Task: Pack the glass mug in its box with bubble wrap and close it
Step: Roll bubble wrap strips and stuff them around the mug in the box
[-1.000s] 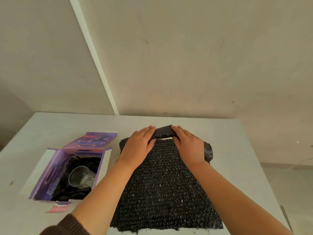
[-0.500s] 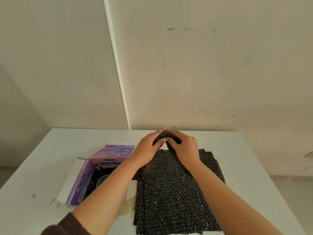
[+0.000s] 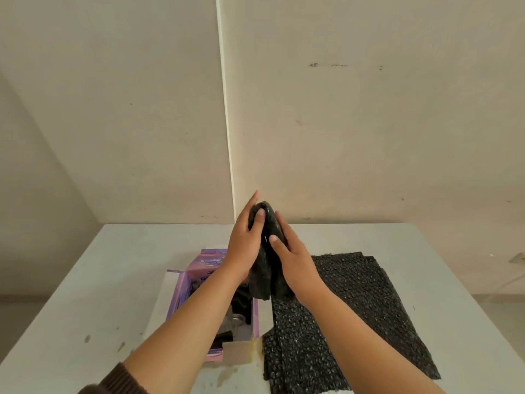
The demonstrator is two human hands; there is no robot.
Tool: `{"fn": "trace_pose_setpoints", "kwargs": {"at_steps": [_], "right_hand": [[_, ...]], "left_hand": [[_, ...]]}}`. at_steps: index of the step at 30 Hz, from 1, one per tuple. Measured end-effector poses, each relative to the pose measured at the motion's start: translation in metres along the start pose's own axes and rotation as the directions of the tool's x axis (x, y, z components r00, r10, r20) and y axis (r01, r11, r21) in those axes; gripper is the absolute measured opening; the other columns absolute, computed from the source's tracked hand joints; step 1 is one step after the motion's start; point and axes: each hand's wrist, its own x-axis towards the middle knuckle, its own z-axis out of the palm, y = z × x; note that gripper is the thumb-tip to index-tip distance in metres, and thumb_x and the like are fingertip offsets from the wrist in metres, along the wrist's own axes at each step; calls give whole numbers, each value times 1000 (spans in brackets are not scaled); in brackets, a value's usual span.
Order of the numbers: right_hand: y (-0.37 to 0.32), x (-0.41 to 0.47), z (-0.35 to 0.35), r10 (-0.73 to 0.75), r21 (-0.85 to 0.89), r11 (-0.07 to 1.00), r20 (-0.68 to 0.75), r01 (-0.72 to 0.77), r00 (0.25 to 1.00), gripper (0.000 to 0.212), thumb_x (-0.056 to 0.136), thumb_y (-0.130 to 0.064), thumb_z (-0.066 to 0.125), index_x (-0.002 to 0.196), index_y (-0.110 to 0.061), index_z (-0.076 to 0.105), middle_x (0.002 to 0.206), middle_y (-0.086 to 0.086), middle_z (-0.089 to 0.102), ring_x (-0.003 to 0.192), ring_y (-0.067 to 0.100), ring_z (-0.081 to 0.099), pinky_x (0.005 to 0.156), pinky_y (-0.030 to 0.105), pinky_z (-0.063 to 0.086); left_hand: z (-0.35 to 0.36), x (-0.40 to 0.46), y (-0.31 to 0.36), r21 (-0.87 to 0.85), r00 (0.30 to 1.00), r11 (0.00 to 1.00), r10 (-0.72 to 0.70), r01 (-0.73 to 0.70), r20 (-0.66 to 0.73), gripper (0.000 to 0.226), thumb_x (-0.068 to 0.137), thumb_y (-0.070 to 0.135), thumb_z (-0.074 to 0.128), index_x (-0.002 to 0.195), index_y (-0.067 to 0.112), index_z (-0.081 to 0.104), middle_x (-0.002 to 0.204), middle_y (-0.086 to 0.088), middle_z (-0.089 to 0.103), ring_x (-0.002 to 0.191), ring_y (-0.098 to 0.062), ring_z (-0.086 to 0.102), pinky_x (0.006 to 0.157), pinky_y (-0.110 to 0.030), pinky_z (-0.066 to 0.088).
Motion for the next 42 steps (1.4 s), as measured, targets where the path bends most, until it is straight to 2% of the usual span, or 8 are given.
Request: {"fn": "trace_pose_setpoints", "kwargs": {"at_steps": [6,11,18,23,31,38,40,42], "right_hand": [[-2,0,39,-9,55,998,-52,12,999,45,102,-23,34,142,-42,27,143,-19,39,126,-7,38,105,17,34],[-5,-4,59,94,215,972,29,-98,995,52,81,-72,26,132,-61,30,137,-22,43,128,2,41,112,33,31],[5,1,64,136,399,886,265,-237,955,61,91,-66,10,146,-41,20,151,-12,28,137,9,30,111,35,30],[3,8,48,132,160,974,180,-162,975,43,99,-42,32,142,-36,32,146,-20,33,137,2,28,111,25,28],[21,-16,71,50,-215,977,246,4,968,72,84,-33,67,144,-39,27,140,-25,41,122,-12,42,97,12,40],[33,-11,53,-1,-343,939,62,22,998,53,85,-6,62,116,-49,54,104,-19,67,100,-2,61,90,34,53],[33,-7,45,15,-312,950,68,7,998,52,85,-1,60,116,-42,56,101,-16,68,98,1,62,87,32,54],[32,-2,36,26,-290,957,107,6,994,47,85,3,59,113,-34,60,101,-14,69,98,2,63,84,25,54]], "left_hand": [[-17,-13,1,-274,996,958,-74,85,50,38,90,61,36,127,67,31,147,19,33,133,-5,35,110,-33,31],[-28,-14,-10,-626,982,757,-150,187,113,38,100,41,34,133,59,35,140,9,45,123,-8,49,99,-32,41],[-50,-8,-19,-238,977,948,-194,211,94,88,77,54,65,141,55,5,146,9,39,128,-14,46,109,-42,36],[-70,3,-27,-136,970,961,-239,241,37,73,93,45,50,145,48,-1,149,2,34,128,-20,43,108,-44,37],[-72,4,-35,-616,919,752,-378,234,-112,47,99,32,43,139,50,24,125,-3,50,109,-23,55,93,-43,48],[-84,-6,-51,-792,912,572,-408,215,-46,33,93,12,42,123,25,43,100,-5,53,91,-20,53,81,-38,47],[-97,-10,-58,-733,938,624,-342,272,57,44,81,7,43,121,26,45,105,-5,52,97,-21,53,82,-37,48],[-114,-15,-67,-406,961,871,-239,276,141,60,75,11,53,127,38,41,130,-1,42,117,-18,46,96,-35,44]]}}
